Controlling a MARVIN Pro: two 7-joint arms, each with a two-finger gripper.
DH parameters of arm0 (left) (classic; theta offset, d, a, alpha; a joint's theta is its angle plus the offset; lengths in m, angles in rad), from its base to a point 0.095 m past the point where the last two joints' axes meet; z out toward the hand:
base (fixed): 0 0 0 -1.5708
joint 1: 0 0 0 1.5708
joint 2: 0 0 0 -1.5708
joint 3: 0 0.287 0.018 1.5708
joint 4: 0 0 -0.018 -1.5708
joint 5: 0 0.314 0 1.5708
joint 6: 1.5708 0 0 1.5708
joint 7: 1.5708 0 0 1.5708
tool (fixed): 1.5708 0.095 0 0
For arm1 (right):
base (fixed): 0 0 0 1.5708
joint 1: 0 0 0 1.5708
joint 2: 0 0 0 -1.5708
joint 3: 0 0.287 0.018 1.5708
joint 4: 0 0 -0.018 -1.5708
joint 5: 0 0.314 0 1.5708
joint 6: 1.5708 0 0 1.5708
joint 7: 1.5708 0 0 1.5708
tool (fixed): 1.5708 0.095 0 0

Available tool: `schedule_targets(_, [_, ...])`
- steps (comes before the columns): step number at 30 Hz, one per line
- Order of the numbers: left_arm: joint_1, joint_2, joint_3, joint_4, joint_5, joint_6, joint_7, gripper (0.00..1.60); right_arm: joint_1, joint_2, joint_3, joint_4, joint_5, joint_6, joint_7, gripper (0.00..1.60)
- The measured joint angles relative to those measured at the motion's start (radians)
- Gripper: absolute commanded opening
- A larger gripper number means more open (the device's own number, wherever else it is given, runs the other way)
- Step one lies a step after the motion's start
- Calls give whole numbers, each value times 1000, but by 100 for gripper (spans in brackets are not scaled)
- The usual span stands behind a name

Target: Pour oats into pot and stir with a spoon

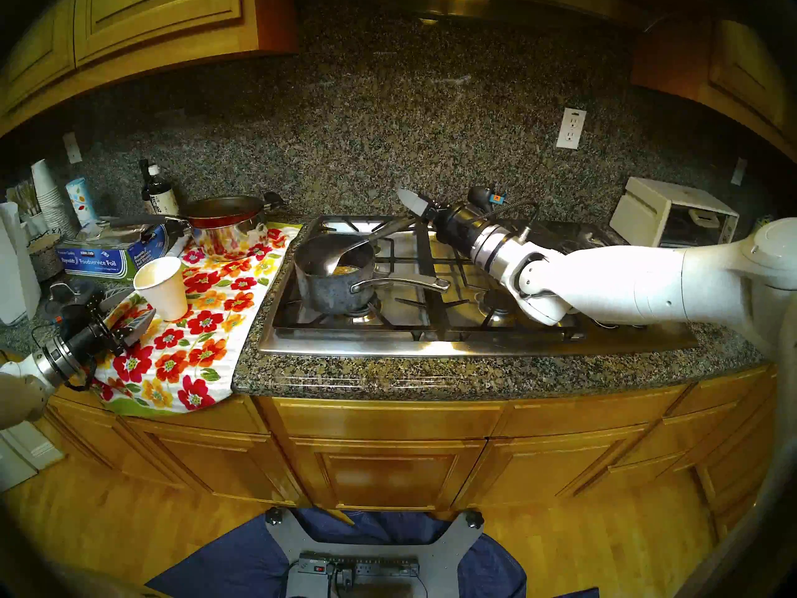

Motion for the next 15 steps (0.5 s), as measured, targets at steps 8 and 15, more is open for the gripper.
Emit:
schedule_targets(8, [13, 0, -14, 0, 2, 0, 0, 160, -18, -4, 2, 16, 20, -2, 17, 160])
schedule_targets(15, [25, 0, -29, -1, 3, 0, 0, 160, -38, -14, 2, 36, 37, -3, 32, 160])
